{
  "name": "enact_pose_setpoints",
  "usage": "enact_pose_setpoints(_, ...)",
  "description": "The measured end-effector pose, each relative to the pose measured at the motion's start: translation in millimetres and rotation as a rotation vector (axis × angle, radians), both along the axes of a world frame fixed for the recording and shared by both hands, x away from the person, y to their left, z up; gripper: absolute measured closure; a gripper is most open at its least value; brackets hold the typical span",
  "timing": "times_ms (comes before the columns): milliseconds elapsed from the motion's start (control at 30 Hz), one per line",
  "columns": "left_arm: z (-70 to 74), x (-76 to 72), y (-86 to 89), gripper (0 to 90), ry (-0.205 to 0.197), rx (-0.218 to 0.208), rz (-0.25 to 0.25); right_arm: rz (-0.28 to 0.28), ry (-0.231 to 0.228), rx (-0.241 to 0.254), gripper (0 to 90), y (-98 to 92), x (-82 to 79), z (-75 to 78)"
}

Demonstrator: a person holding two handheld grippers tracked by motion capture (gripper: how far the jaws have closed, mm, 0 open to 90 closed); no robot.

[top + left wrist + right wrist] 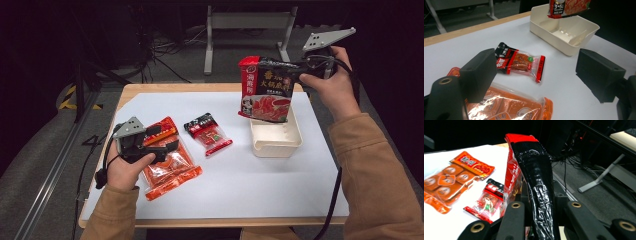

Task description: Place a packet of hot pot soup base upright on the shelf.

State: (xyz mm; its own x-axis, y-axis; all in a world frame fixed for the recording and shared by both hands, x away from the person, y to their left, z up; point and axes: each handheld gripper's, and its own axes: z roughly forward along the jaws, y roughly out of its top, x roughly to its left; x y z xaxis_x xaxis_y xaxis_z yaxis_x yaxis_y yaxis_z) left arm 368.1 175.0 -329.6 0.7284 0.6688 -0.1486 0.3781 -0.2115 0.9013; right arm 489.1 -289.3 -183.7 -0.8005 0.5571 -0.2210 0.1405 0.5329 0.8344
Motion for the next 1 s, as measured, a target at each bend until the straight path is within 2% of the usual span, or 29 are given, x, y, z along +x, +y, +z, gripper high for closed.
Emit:
enact_pose_setpoints(100,-0.2,0.2,1.2,18.2,0.006,-0.005,0.007,-0.012,-0.007,-0.004,76.8,-2.6,5.2,-2.4)
enact_pose_setpoints(367,-0.5,0.3,2.5,18.2,0.002,-0.002,0.006,-0.035,-0.064,-0.002,76.9,-9.3,20.0,-11.4)
enact_pose_setpoints(600,-2.9,-2.1,6.8,18.1,0.010,-0.001,0.021,-0.050,-0.111,-0.028,76.9,-12.8,31.6,-16.8)
enact_pose_setpoints(1000,-6.7,-13.9,23.8,18.1,0.023,-0.005,0.084,-0.041,-0.109,-0.059,76.8,-15.2,52.4,-26.5)
